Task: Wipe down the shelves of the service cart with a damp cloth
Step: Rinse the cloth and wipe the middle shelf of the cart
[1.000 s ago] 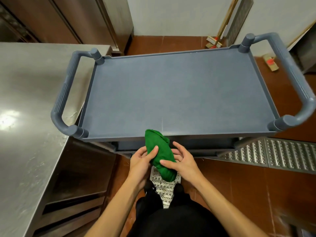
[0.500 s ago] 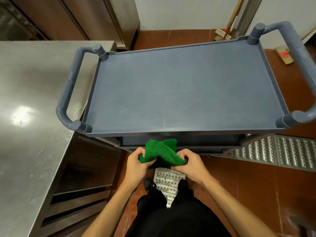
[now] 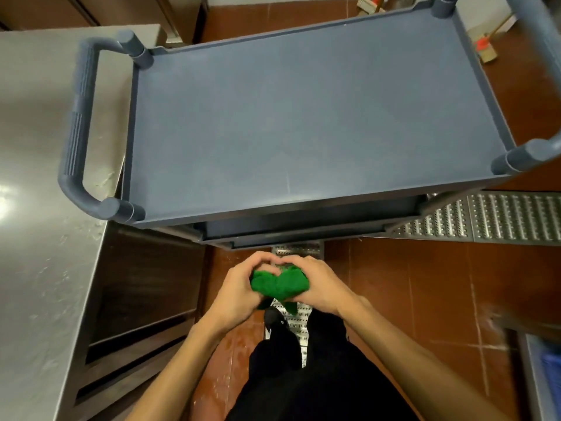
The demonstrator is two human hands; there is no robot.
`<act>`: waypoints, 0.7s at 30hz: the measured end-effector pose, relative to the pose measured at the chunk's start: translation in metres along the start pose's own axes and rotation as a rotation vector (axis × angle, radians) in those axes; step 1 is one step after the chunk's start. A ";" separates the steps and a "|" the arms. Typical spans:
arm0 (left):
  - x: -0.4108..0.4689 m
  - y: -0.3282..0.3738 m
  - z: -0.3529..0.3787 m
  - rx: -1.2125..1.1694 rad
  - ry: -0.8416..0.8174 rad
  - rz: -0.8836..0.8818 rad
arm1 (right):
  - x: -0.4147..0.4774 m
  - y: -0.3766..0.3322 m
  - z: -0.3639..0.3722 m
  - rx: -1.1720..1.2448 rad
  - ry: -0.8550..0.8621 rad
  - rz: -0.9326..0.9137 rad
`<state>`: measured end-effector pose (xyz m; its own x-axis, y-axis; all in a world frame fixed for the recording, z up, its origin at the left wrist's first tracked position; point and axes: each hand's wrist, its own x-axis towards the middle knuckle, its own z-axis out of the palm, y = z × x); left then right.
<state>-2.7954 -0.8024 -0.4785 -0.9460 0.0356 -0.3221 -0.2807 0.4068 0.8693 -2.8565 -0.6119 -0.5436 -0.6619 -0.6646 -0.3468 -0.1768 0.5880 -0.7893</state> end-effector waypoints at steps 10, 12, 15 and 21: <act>0.000 -0.090 -0.011 0.324 0.170 -0.153 | 0.005 0.004 0.027 0.077 0.203 0.127; 0.009 -0.110 -0.003 0.184 0.152 -0.148 | 0.017 0.010 0.030 0.131 0.203 0.152; 0.032 -0.139 0.013 -0.185 0.165 -0.098 | 0.042 0.029 0.034 0.206 0.207 0.134; 0.094 -0.189 0.039 -0.359 0.306 0.093 | 0.095 0.086 0.039 0.393 -0.224 0.125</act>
<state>-2.8251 -0.8409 -0.6879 -0.9589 -0.2356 -0.1584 -0.1796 0.0713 0.9812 -2.9061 -0.6422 -0.6641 -0.4791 -0.7083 -0.5184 0.2127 0.4793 -0.8515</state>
